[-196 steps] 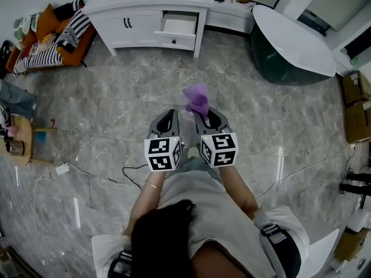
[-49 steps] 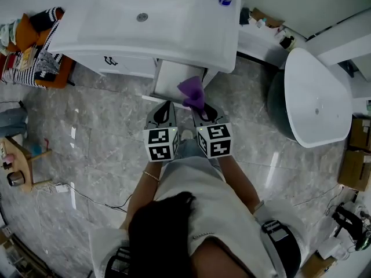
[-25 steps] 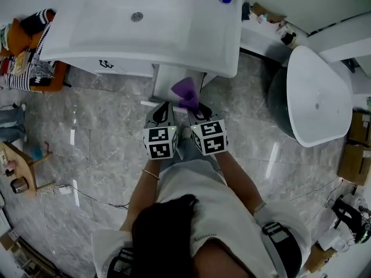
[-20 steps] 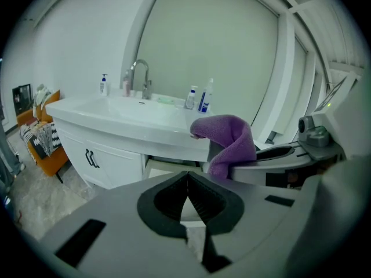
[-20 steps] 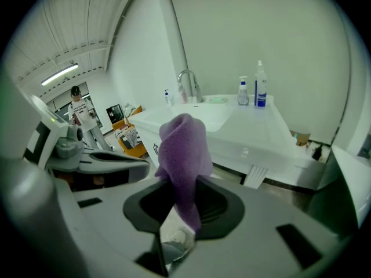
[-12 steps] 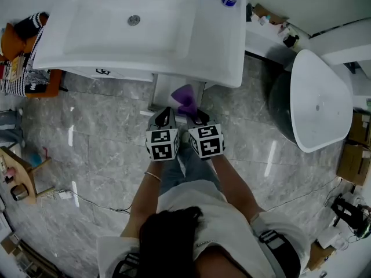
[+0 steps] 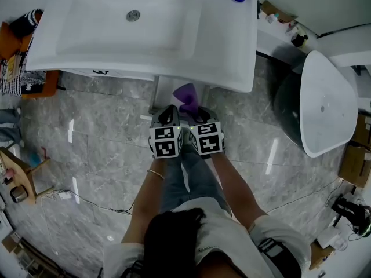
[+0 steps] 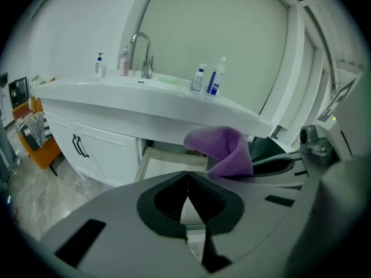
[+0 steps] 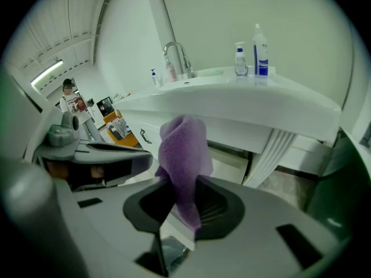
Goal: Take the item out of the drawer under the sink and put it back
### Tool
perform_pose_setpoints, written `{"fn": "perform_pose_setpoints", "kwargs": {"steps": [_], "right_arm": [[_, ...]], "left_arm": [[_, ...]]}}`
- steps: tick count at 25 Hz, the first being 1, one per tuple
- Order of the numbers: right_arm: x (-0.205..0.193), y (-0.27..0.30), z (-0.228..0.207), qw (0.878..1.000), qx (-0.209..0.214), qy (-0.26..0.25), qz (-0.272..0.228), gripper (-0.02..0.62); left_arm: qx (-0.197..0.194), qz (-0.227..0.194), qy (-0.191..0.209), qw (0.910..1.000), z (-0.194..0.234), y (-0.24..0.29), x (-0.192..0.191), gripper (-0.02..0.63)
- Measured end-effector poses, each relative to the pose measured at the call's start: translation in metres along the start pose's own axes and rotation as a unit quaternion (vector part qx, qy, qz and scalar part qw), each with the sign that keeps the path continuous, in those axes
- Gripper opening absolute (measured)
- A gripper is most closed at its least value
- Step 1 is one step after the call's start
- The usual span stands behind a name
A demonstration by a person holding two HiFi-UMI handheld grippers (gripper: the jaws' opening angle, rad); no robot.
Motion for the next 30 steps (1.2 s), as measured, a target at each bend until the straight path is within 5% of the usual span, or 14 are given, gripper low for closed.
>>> {"fn": "perform_pose_setpoints", "kwargs": {"steps": [14, 30], "right_arm": [[-0.028, 0.077, -0.002, 0.999, 0.009, 0.010, 0.040, 0.097], [-0.043, 0.143, -0.017, 0.996, 0.016, 0.033, 0.085, 0.097]], "left_arm": [[0.010, 0.031, -0.040, 0.9986, 0.046, 0.056, -0.016, 0.005], [0.006, 0.066, -0.038, 0.9971, 0.064, 0.107, -0.021, 0.005]]}}
Point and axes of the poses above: the fingertips, and each gripper's own axes: y forward along the fingers, z to its left, x out of its top, the point moved 1 cm from there along -y, backward along the fingers, and after that the axes turned 14 degrees about -y, right-handed, at the moved point
